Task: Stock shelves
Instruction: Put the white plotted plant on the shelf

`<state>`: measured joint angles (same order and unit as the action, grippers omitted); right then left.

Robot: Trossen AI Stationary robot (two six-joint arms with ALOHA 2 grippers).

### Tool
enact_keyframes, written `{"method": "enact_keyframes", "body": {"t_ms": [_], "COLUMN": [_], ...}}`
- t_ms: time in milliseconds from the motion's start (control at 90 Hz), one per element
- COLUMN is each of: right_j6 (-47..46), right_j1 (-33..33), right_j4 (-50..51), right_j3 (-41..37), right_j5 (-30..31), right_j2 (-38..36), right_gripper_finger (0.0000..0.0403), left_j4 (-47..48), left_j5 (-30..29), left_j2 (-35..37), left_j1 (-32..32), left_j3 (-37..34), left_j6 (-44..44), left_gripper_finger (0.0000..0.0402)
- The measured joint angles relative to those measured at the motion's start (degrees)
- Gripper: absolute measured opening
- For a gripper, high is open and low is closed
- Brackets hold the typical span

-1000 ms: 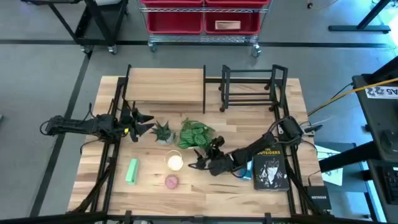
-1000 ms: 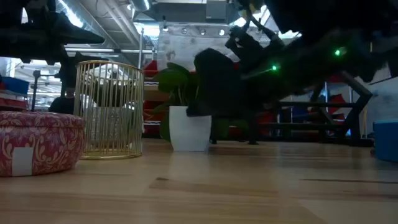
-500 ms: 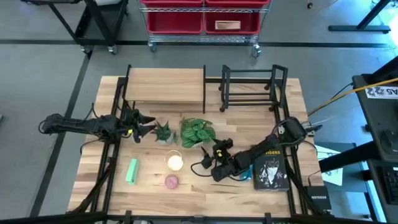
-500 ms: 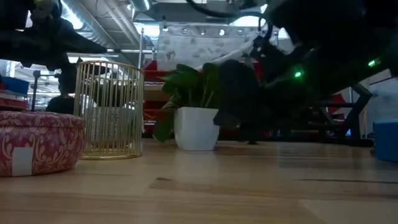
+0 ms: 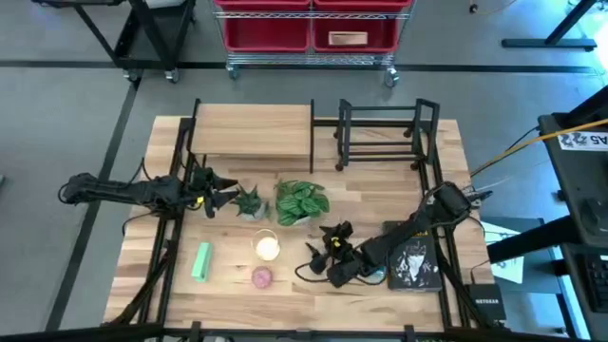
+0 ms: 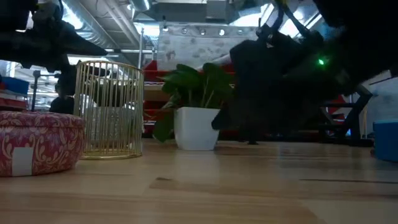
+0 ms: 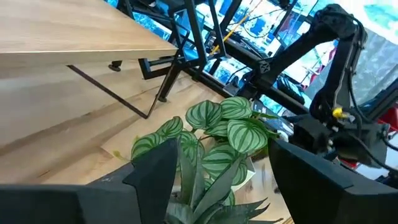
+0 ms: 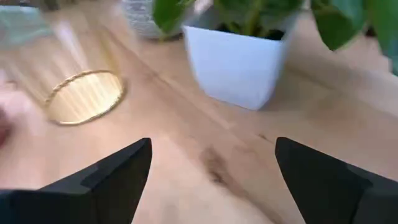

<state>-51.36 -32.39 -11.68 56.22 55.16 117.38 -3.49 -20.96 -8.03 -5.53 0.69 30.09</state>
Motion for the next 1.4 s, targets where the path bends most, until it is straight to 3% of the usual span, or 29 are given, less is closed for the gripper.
{"method": "enact_keyframes", "body": {"t_ms": [111,256,378,489,600,800,956,1133,1278,1400], "right_j6": [3.4,0.16,-2.11,-2.02,-1.02,-3.8,-6.5,-9.03,-9.8,-13.35], "right_j1": [-2.73,-3.24,-2.2,-0.5,1.54,4.46,6.0,8.25,8.54,8.58], "right_j4": [-0.51,6.06,7.3,5.36,2.41,2.94,4.37,4.13,4.51,9.87], "right_j3": [1.82,4.5,4.45,4.42,4.42,6.83,8.67,10.86,12.76,14.24], "right_j5": [5.56,7.17,3.24,-5.89,-7.34,-6.18,0.11,-0.67,2.33,3.23], "right_j2": [1.81,1.86,1.88,1.88,1.91,3.77,6.84,10.31,12.35,12.89], "right_gripper_finger": [0.0327,0.0327,0.0327,0.0327,0.0327,0.0331,0.0332,0.0332,0.0332,0.0332], "left_j4": [-1.04,-1.68,-1.72,-1.66,-1.67,-1.71,-1.28,-0.11,0.3,0.37], "left_j5": [-0.01,0.16,0.12,0.12,0.11,-0.89,-0.97,-1.94,-2.04,-1.94], "left_j2": [0.0,0.0,0.0,0.0,0.0,0.0,-0.13,-0.44,-0.94,-1.09], "left_j1": [0.01,0.01,0.01,-0.01,0.0,0.01,0.01,0.01,0.01,0.01], "left_j3": [0.0,0.0,0.0,0.0,0.0,0.0,0.0,0.0,0.02,0.02], "left_j6": [0.09,1.31,1.69,2.15,1.65,1.5,-0.71,-3.96,-4.97,-4.57], "left_gripper_finger": [0.0236,0.0236,0.0236,0.0236,0.0236,0.0236,0.0236,0.0236,0.0236,0.0236]}}
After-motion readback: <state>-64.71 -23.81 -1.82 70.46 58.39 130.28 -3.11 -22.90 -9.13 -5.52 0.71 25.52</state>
